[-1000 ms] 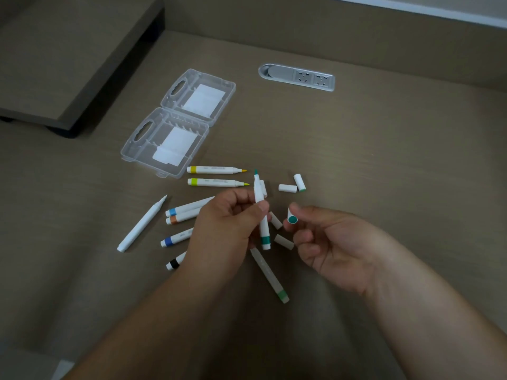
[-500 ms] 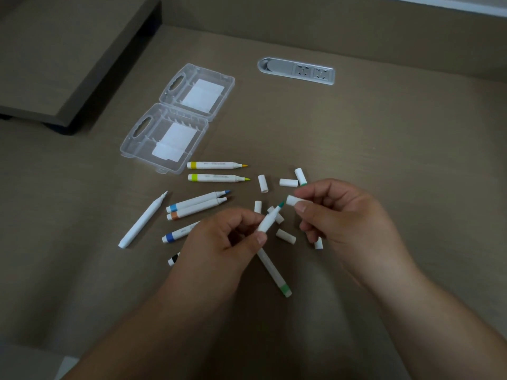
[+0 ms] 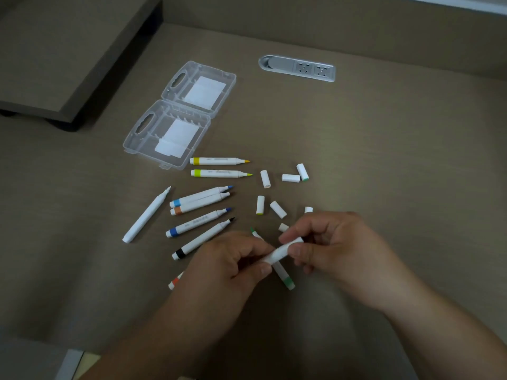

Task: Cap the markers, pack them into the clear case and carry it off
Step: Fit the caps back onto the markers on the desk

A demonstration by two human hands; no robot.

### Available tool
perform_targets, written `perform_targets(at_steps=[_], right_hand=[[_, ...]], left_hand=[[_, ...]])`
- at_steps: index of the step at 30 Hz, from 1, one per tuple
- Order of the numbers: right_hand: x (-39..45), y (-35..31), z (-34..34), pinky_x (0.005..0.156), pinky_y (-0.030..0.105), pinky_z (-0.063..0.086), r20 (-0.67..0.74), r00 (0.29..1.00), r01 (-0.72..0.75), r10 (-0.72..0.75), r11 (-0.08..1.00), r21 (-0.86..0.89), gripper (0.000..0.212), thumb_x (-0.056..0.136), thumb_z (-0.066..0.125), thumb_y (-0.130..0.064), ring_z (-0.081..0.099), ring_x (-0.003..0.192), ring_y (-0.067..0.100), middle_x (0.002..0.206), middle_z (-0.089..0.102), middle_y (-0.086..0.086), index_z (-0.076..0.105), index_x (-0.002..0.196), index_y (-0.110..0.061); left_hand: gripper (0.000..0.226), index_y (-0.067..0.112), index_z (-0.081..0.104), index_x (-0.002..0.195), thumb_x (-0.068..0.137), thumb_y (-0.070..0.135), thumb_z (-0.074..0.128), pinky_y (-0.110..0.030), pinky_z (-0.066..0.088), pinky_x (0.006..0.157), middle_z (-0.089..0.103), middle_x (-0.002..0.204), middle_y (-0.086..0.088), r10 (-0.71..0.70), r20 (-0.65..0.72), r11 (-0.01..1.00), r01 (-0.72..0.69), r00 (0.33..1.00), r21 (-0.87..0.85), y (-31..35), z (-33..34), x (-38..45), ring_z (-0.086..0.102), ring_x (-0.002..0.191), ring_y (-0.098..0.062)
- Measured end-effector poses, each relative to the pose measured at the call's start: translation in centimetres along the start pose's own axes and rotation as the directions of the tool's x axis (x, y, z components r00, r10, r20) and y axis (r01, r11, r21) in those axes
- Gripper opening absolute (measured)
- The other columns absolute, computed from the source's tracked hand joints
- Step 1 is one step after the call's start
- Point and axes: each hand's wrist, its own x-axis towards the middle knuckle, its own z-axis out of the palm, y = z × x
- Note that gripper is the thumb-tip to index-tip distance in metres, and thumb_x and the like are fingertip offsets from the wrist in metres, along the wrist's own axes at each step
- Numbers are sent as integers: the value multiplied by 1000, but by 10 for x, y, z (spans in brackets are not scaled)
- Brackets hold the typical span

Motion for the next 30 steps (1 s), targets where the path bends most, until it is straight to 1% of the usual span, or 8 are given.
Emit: perform_targets(at_steps=[4,9,13,16,19,24,28,30], right_hand=[[-6,6,8,56,23,51,-23,999,-28,30,997,65,20,84,69,4,61,54,13,62,68,5,74,87,-15],[-13,16,32,59,26,56,-63,990,-91,126,913,397,18,84,66,7,66,66,20,83,74,18,72,97,-3],[-15,23,38,61,27,52,-142,983,-60,119,930,363,13,85,68,-1,63,67,19,81,74,15,76,87,-10],[-13,22,32,58,26,51,-157,975,-88,159,918,386,15,88,64,-2,63,63,18,76,74,13,75,82,-10],[-8,21,12,55,22,49,-265,946,-115,189,956,271,12,89,66,-9,61,58,13,69,73,9,74,81,-5],[-3,32,-29,58,28,50,-523,835,-223,171,974,-36,10,86,74,-23,59,52,14,62,71,3,75,77,-19],[1,42,-41,55,24,44,-601,792,-324,107,908,-266,9,84,75,-28,63,62,9,71,69,-8,71,77,-25],[3,46,-44,59,29,51,-611,783,-366,114,879,-305,8,85,74,-31,64,66,11,74,68,-9,69,79,-27]], left_hand=[[23,49,64,83,87,26,68,-15,48,76,58,98,34,-41,-5,998,41,999,-46,-5,7,-6,55,93,8],[11,43,70,83,84,32,72,-16,51,70,68,83,28,-89,-169,977,54,982,-205,3,20,-6,62,81,6],[8,44,63,82,82,40,71,-9,45,66,64,83,36,-128,-147,987,111,981,-118,6,26,-4,57,81,16],[8,44,65,86,80,45,69,-14,50,70,64,89,34,-125,-135,988,110,983,-111,5,22,-9,60,83,11],[6,47,60,88,87,42,63,-18,52,75,64,86,20,-150,-176,989,149,973,-14,1,11,-8,59,85,5],[28,41,48,126,99,42,49,-22,50,83,60,103,14,-185,-20,935,182,983,306,6,16,15,57,90,-4],[38,32,42,136,100,44,45,-32,51,91,56,112,5,-219,107,860,140,970,491,12,30,37,56,101,-12],[37,31,43,134,100,45,45,-36,52,91,57,116,2,-212,95,824,126,973,552,14,35,42,57,104,-16]])
